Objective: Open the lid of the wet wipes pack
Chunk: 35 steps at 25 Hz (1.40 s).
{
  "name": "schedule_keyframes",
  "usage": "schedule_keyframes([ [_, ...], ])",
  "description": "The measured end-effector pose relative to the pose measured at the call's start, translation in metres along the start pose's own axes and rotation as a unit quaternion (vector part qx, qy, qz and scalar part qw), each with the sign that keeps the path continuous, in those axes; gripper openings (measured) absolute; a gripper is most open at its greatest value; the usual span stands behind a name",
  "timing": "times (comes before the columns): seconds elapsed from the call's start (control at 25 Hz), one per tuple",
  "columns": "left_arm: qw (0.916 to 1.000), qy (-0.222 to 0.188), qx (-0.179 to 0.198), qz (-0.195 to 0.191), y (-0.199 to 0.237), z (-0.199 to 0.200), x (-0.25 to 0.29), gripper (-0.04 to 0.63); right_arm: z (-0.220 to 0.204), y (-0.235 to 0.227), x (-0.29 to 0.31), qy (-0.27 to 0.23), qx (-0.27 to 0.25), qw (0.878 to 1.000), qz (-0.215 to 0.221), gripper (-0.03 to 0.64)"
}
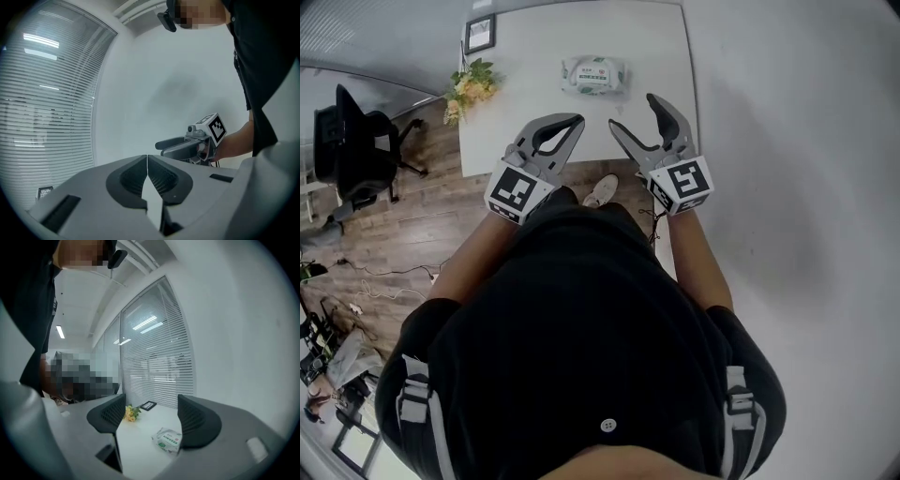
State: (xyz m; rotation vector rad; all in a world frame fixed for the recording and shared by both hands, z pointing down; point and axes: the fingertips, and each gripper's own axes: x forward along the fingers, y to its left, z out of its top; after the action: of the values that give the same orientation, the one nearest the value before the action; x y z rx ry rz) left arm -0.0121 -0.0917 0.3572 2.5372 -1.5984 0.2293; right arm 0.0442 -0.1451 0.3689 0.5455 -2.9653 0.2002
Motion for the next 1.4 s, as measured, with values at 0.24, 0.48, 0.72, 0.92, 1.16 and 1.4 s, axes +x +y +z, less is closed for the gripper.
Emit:
schedule_keyframes([
  [0.24, 0.9990, 0.014, -0.018, 0.037, 0.011, 0.004, 0.017, 0.008, 0.009, -0.029, 0.010, 0.008, -0.007, 1.000, 0.025, 0.345],
  [0.48, 0.9987, 0.008, -0.019, 0.047, 0.031, 0.004, 0.032, 0.008, 0.002, -0.046, 0.030, 0.020, -0.003, 0.999, 0.030, 0.345],
  [0.72, 0.9984, 0.016, -0.031, 0.045, 0.065, -0.010, 0.049, 0.008, -0.014, -0.064, 0.056, 0.044, -0.001, 0.999, 0.021, 0.345],
  [0.92, 0.9972, 0.039, -0.047, 0.043, 0.104, -0.040, 0.067, 0.008, -0.041, -0.080, 0.084, 0.079, 0.002, 0.997, 0.010, 0.345],
  [1.16, 0.9936, 0.064, -0.080, 0.047, 0.142, -0.076, 0.084, 0.008, -0.078, -0.095, 0.116, 0.121, -0.002, 0.993, 0.001, 0.345],
  [1.4, 0.9886, 0.106, -0.097, 0.045, 0.167, -0.124, 0.100, 0.008, -0.117, -0.109, 0.143, 0.162, -0.017, 0.987, -0.003, 0.345],
])
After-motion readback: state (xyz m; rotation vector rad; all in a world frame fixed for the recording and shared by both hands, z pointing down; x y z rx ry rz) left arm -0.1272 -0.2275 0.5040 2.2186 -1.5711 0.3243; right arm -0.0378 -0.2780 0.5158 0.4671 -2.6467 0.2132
